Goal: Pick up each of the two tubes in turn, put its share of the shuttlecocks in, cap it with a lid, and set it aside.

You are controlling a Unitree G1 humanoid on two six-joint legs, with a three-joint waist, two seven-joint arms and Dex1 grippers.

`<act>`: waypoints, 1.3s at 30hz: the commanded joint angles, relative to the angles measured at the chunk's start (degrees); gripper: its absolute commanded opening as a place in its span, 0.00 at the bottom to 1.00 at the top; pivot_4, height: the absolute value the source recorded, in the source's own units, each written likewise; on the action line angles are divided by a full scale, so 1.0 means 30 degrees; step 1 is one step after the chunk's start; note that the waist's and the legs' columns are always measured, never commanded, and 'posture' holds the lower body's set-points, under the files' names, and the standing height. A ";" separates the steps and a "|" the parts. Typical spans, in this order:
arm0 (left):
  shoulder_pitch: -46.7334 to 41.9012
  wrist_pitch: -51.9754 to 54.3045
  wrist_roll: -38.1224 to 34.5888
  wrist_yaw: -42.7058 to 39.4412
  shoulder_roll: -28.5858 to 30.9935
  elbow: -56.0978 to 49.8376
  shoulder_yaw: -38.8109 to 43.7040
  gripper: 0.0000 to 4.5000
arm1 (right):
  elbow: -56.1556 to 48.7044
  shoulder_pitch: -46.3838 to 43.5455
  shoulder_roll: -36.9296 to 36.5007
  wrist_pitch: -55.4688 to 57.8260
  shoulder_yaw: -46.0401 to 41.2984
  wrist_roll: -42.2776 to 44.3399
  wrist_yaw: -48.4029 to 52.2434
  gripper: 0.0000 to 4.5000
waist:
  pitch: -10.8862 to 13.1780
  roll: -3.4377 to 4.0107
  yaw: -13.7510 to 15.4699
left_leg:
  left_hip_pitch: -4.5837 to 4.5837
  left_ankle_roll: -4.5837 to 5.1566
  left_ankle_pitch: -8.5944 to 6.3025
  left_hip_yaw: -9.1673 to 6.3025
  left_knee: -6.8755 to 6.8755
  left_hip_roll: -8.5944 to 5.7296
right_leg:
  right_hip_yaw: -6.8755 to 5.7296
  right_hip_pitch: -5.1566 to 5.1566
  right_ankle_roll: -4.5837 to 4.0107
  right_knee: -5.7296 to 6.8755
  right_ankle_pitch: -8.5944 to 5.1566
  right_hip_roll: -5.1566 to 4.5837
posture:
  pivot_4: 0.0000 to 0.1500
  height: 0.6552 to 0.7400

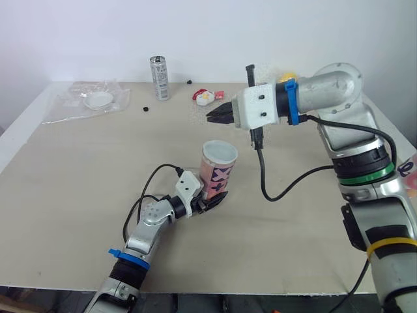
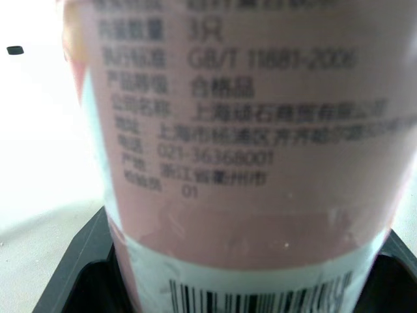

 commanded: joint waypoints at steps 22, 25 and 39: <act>0.0607 0.0963 0.0562 -0.0076 -0.0020 0.1211 -0.0742 0.68 | -0.3424 0.4598 0.0430 0.0736 0.2354 -0.1217 0.1930 0.01 | -0.0384 -0.0112 -0.0010 | 0.0189 -0.0055 -0.0061 -0.0103 -0.0006 -0.0017 | -0.0133 0.0225 0.0051 -0.0053 -0.0165 -0.0063 | 1.00 1.00; 0.0636 0.0977 0.0536 -0.0139 0.0041 0.1177 -0.0737 0.68 | -0.3043 0.4000 0.0821 0.2337 0.1022 -0.0228 0.1226 0.01 | -0.0382 -0.0110 -0.0016 | 0.0201 -0.0057 -0.0066 -0.0099 -0.0026 0.0009 | -0.0160 0.0235 0.0032 -0.0060 -0.0165 -0.0090 | 1.00 1.00; 0.1277 0.2208 -0.0680 -0.2611 0.2098 -0.1183 -0.0260 1.00 | -0.7302 0.7587 0.0725 1.6251 -0.8736 1.0801 -0.4386 0.99 | -0.0347 -0.0108 -0.0001 | 0.0007 -0.0030 -0.0139 -0.0306 -0.0132 -0.0030 | -0.0264 0.0174 -0.0011 -0.0188 -0.0122 -0.0120 | 1.00 1.00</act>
